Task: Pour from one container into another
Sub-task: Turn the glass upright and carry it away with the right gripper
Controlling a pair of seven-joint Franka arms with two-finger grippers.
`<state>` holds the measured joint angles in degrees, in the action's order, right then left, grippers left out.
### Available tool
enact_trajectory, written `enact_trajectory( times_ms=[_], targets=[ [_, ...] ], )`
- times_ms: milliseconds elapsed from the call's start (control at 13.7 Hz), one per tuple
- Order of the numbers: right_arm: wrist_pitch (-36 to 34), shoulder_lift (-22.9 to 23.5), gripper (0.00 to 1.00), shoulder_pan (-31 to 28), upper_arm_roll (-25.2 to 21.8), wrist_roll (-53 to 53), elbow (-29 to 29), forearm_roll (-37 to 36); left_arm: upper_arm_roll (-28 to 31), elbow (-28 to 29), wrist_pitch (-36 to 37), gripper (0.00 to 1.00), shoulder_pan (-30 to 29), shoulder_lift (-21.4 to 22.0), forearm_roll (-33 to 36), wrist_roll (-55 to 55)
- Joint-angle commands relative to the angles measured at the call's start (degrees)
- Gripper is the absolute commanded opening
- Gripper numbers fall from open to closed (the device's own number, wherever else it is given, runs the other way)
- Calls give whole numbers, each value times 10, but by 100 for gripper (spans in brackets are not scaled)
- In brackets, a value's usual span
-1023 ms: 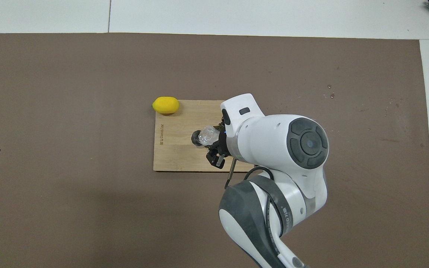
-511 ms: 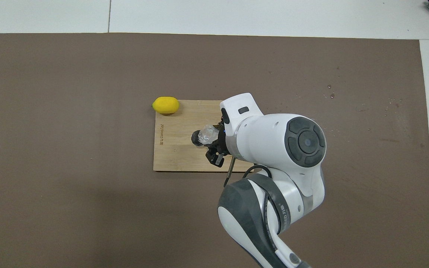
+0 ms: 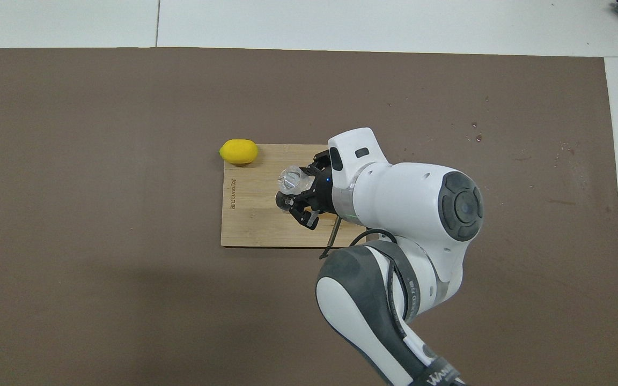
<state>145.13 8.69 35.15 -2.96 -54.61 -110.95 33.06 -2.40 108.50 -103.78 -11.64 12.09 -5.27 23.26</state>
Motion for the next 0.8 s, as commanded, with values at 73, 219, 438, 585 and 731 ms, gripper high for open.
enact_trajectory(
  times_ms=[73, 219, 438, 585, 731],
  targets=[
    [19, -9, 0, -16, 4, -92, -15, 94, -2, -22, -4, 100, 1, -7, 20, -122],
    [18, -16, 0, -29, 4, -142, -15, 138, -4, -37, -4, 100, 8, -14, 33, -158],
    [12, -23, 0, -57, 4, -239, -22, 223, -11, -70, 0, 100, 10, -31, 52, -182],
    [1, -30, 0, -83, 4, -326, -37, 287, -16, -71, -15, 100, 12, -37, 60, -183],
    [-42, -39, 0, -120, 4, -388, -46, 327, -15, -71, -21, 100, 26, -42, 62, -183]
  ],
)
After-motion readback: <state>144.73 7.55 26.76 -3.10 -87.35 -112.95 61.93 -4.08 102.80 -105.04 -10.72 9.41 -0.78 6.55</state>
